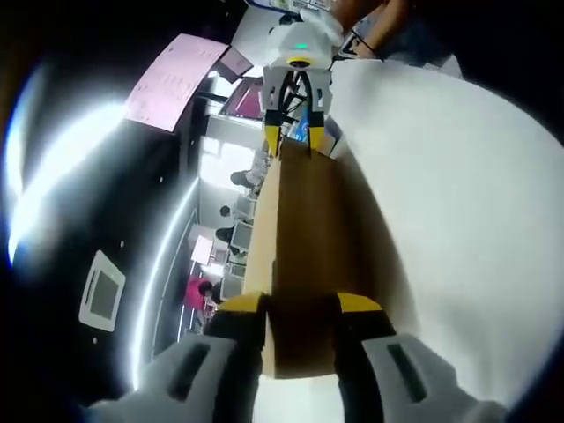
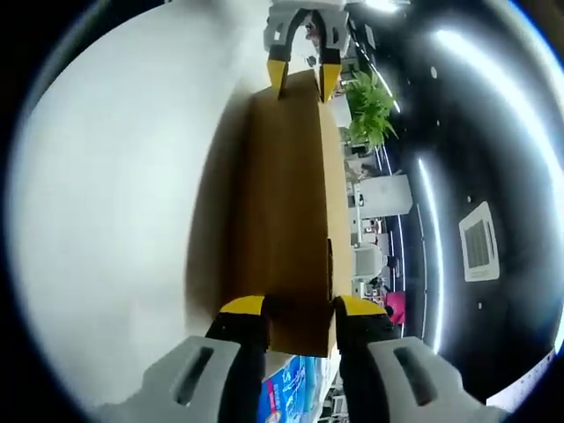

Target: Operate the shoe box by opening the lid, removing the specified soft item, and placing it in the target area until the item is outside and the box remains undamaged.

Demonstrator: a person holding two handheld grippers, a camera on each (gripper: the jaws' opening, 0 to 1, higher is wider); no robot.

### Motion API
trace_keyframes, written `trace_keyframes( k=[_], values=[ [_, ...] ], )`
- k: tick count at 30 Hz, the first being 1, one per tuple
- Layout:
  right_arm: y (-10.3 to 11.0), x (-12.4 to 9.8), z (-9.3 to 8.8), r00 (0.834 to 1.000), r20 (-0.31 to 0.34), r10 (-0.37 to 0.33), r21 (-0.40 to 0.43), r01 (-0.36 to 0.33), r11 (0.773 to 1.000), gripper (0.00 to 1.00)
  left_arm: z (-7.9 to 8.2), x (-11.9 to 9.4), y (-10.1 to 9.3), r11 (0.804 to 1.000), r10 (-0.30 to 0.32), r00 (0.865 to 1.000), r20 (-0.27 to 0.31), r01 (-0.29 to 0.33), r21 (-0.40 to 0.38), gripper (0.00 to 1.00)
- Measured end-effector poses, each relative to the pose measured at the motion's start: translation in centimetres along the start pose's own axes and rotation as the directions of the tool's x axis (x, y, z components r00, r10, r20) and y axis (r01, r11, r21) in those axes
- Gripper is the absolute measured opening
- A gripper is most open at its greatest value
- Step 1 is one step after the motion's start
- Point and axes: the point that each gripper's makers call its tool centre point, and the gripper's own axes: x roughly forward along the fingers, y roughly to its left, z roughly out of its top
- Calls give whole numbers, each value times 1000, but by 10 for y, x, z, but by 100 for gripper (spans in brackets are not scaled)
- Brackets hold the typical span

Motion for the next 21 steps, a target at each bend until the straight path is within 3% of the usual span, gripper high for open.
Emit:
trace_keyframes(
  k=[12, 13, 14, 16, 18, 19, 20, 21],
  values=[
    [0, 0, 1, 1000, -4, -5, 13, 5, 1000, 30, 0, -1, 0, 1000, 19, 1000, -14, -18, 13, 30],
    [0, 0, 1, 1000, -2, -3, 21, 3, 1000, 30, 1, -2, 0, 1000, 20, 1000, -14, -20, -4, 29],
    [0, 0, 1, 1000, -1, -2, 25, 2, 1000, 30, 6, -4, 1, 997, 18, 1000, 12, -17, -69, 28],
    [0, -1, 1, 1000, 1, 1, 36, -1, 999, 29, 17, -13, 7, 981, 31, 998, 62, -19, -195, 30],
    [-1, -2, 2, 1000, 8, 4, 56, -4, 998, 29, 28, -24, 13, 944, 48, 992, 118, -7, -328, 33],
    [-1, -2, 2, 1000, 9, 4, 62, -5, 998, 29, 31, -26, 13, 934, 47, 990, 131, 3, -358, 36],
    [-1, -2, 2, 1000, 11, 5, 71, -5, 997, 29, 36, -34, 12, 890, 44, 986, 161, 35, -456, 39],
    [-1, -2, 2, 1000, 11, 6, 74, -6, 997, 29, 38, -38, 11, 867, 42, 985, 169, 48, -495, 42]
  ],
)
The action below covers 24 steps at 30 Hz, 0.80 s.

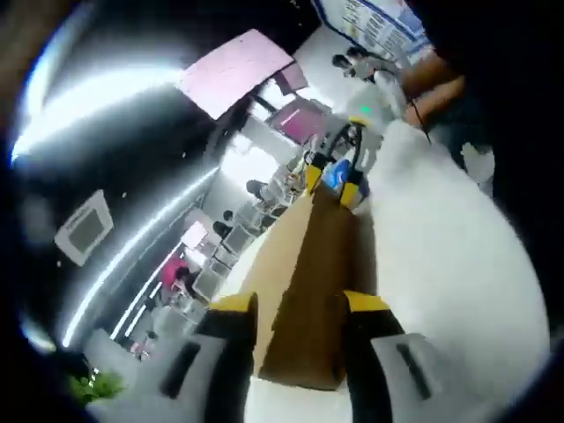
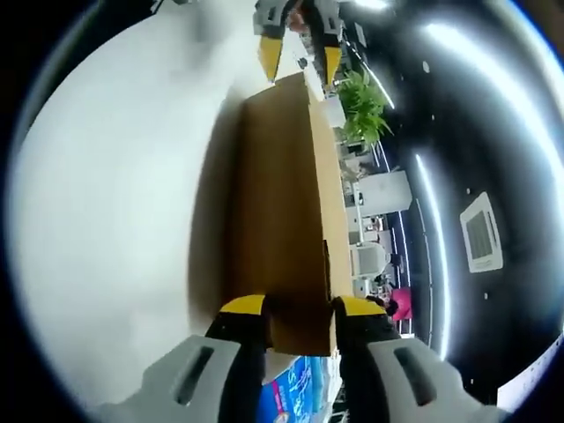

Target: Operate the shoe box by opening the lid, removing the specified soft item, and placing it in the target area until the item is outside and the box remains undamaged.

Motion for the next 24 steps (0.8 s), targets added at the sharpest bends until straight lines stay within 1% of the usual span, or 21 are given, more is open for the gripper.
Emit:
trace_keyframes(
  k=[1, 4, 5, 6, 8, 9, 10, 12, 13, 14, 15, 16, 17, 18, 20, 21, 22, 24],
  values=[
    [0, 0, 0, 1000, 0, 2, 6, -2, 1000, 29, 1, -5, -4, 999, -11, 1000, -2, 11, -51, 46],
    [0, 0, 1, 1000, 3, 6, 24, -6, 1000, 29, 1, -17, -12, 992, -28, 1000, -6, 27, -122, 50],
    [0, 0, 1, 1000, 5, 8, 26, -8, 1000, 29, -2, -21, -12, 992, -17, 1000, -13, 16, -127, 52],
    [-1, 0, 1, 1000, 7, 12, 26, -12, 1000, 29, -10, -29, -15, 987, -15, 999, -44, 7, -163, 53],
    [0, 0, 0, 1000, 7, 15, 26, -16, 1000, 29, -22, -41, -24, 975, -28, 996, -84, 9, -223, 55],
    [0, 0, 0, 1000, 6, 15, 28, -15, 1000, 29, -25, -45, -27, 964, -31, 995, -90, 6, -266, 57],
    [0, 0, 0, 1000, 6, 13, 30, -14, 999, 29, -25, -51, -32, 948, -36, 996, -76, 10, -318, 59],
    [0, 0, 1, 1000, 8, 15, 42, -15, 999, 29, -24, -58, -35, 934, -27, 998, -63, 3, -357, 62],
    [0, 0, 1, 1000, 8, 15, 42, -15, 999, 29, -28, -65, -37, 919, -25, 997, -66, -4, -395, 63],
    [1, 0, 1, 1000, 8, 15, 43, -15, 999, 29, -28, -68, -37, 909, -20, 998, -62, -7, -417, 65],
    [1, 0, 1, 1000, 7, 15, 42, -16, 999, 29, -26, -73, -37, 888, -9, 999, -52, -15, -459, 67],
    [1, -1, 1, 1000, 7, 16, 42, -16, 999, 29, -24, -76, -39, 874, -11, 999, -39, -10, -486, 69],
    [2, -1, 1, 1000, 7, 15, 41, -16, 999, 29, -24, -81, -41, 864, -4, 1000, -30, -12, -503, 70],
    [2, -1, 1, 1000, 7, 16, 41, -16, 999, 29, -25, -83, -42, 866, 0, 1000, -31, -15, -499, 72],
    [2, -1, 1, 1000, 6, 14, 36, -15, 999, 30, -30, -87, -47, 859, 0, 999, -32, -17, -512, 75],
    [2, -1, 1, 1000, 2, 16, 32, -16, 999, 30, -32, -89, -49, 845, 1, 999, -42, -23, -534, 78],
    [2, -1, 1, 1000, 0, 15, 33, -15, 999, 30, -33, -91, -49, 837, 2, 999, -42, -25, -546, 80],
    [3, -1, 1, 1000, -5, 17, 34, -17, 999, 30, -28, -95, -51, 819, 7, 1000, -30, -23, -574, 85]
  ],
)
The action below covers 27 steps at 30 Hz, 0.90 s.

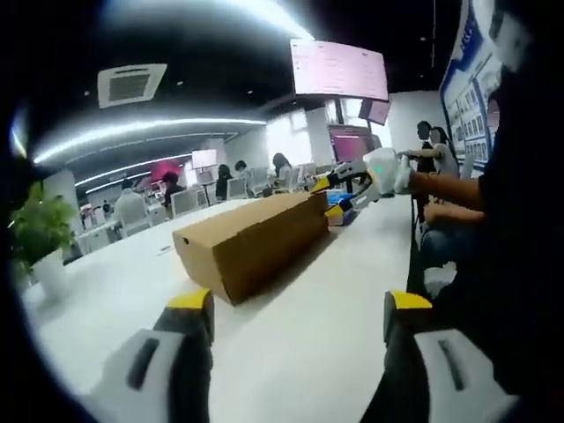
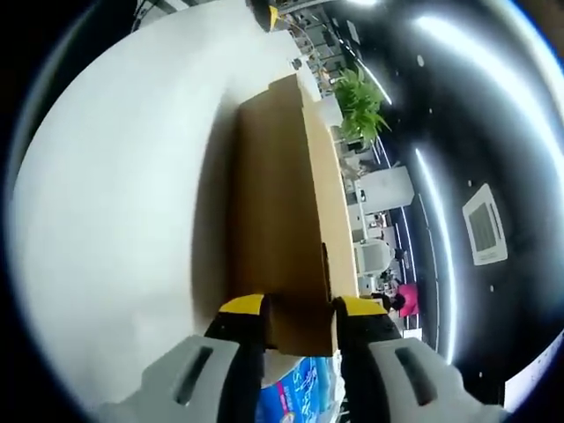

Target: Operate the shoe box by opening the lid, removing the specified soft item, and placing it in the target area until the item is outside and the box remains undamaged.

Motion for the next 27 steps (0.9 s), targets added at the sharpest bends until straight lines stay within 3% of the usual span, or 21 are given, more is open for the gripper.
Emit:
trace_keyframes(
  k=[5, 12, 17, 18, 20, 22, 23, 25, 27],
  values=[
    [1, -2, 2, 1000, 4, -5, 24, 5, 1000, 31, 5, -6, 0, 999, 19, 1000, 15, -19, -42, 98],
    [1, -11, 4, 1000, 18, -1, 87, -1, 996, 34, -1, -5, -8, 998, 14, 1000, -20, -15, -68, 99],
    [-1, -28, 7, 999, 37, 0, 279, -10, 960, 52, 15, -5, -6, 992, 28, 999, 21, -26, -127, 99],
    [0, -31, 8, 999, 42, 7, 328, -20, 944, 57, 16, -5, -7, 990, 29, 999, 21, -26, -138, 99],
    [5, -42, 12, 998, 54, 31, 462, -53, 885, 69, 16, -4, -9, 988, 32, 999, 12, -29, -153, 99],
    [15, -53, 12, 996, 45, 82, 583, -93, 807, 83, 14, -6, -11, 989, 35, 999, -8, -36, -144, 99],
    [21, -59, 12, 992, 49, 112, 650, -117, 750, 86, 14, -7, -12, 990, 37, 999, -12, -39, -139, 99],
    [29, -72, 13, 986, 60, 153, 737, -147, 660, 90, 12, -10, -13, 988, 46, 998, -38, -51, -146, 99],
    [30, -84, 14, 986, 74, 150, 785, -150, 601, 92, 5, -16, -16, 983, 47, 993, -104, -65, -171, 99]
  ],
)
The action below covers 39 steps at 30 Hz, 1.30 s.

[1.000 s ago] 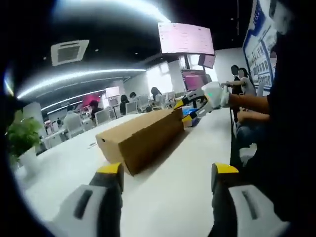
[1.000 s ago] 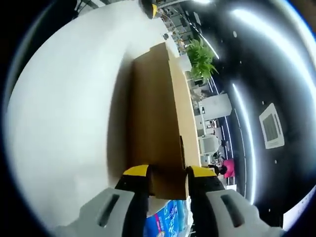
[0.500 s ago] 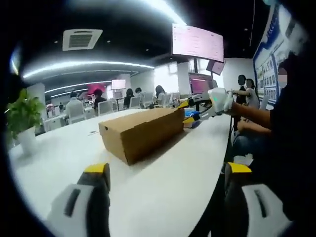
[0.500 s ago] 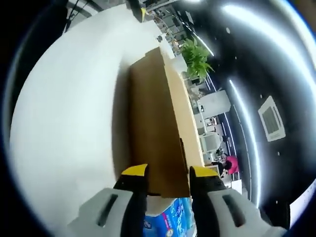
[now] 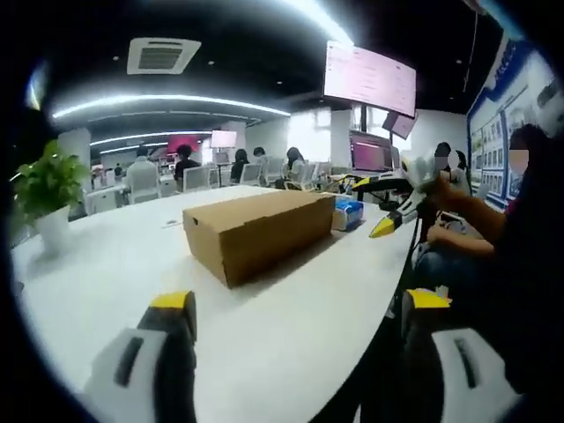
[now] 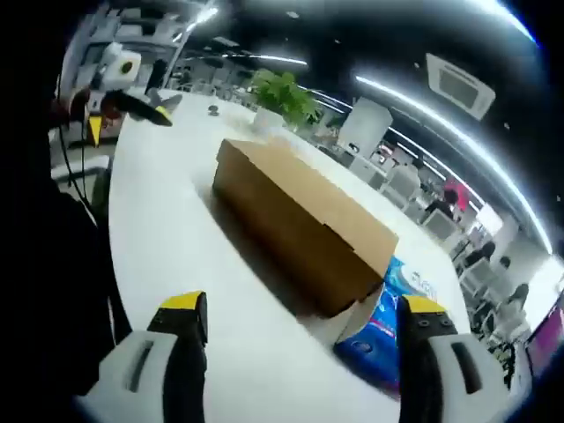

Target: Operate the shoe box by opening the lid, removing the specified soft item, and placing it in the target area until the item is outside and the box remains undamaged.

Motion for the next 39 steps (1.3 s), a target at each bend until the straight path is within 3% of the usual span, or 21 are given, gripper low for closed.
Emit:
trace_keyframes(
  k=[3, 4, 8, 12, 19, 22, 31, 39],
  values=[
    [9, -12, -3, 999, 2, 33, 92, -33, 995, 92, 1, -6, -2, 1000, 9, 1000, -7, -9, -2, 99],
    [12, -21, -2, 999, 26, 41, 142, -44, 989, 92, 4, -12, 4, 999, 49, 999, 8, -48, -25, 99],
    [14, -37, -7, 999, 36, 36, 203, -42, 978, 93, 10, -24, 10, 995, 76, 997, 25, -74, -67, 99],
    [30, -48, -14, 997, 42, 69, 311, -79, 947, 94, 11, -30, 6, 993, 81, 996, 28, -79, -87, 99],
    [29, -48, -23, 999, 45, 10, 322, -24, 947, 92, 7, -33, -3, 994, 76, 996, 43, -73, -86, 99],
    [34, -47, -22, 997, 78, 17, 356, -43, 934, 91, 0, -35, -3, 993, 84, 996, 29, -81, -84, 99],
    [47, -58, -16, 992, 130, 6, 353, -52, 934, 90, 2, -42, -18, 994, 82, 995, 65, -77, -76, 99],
    [48, -58, -18, 992, 126, 7, 351, -51, 935, 90, 2, -45, -20, 994, 77, 996, 53, -72, -84, 99]
  ],
)
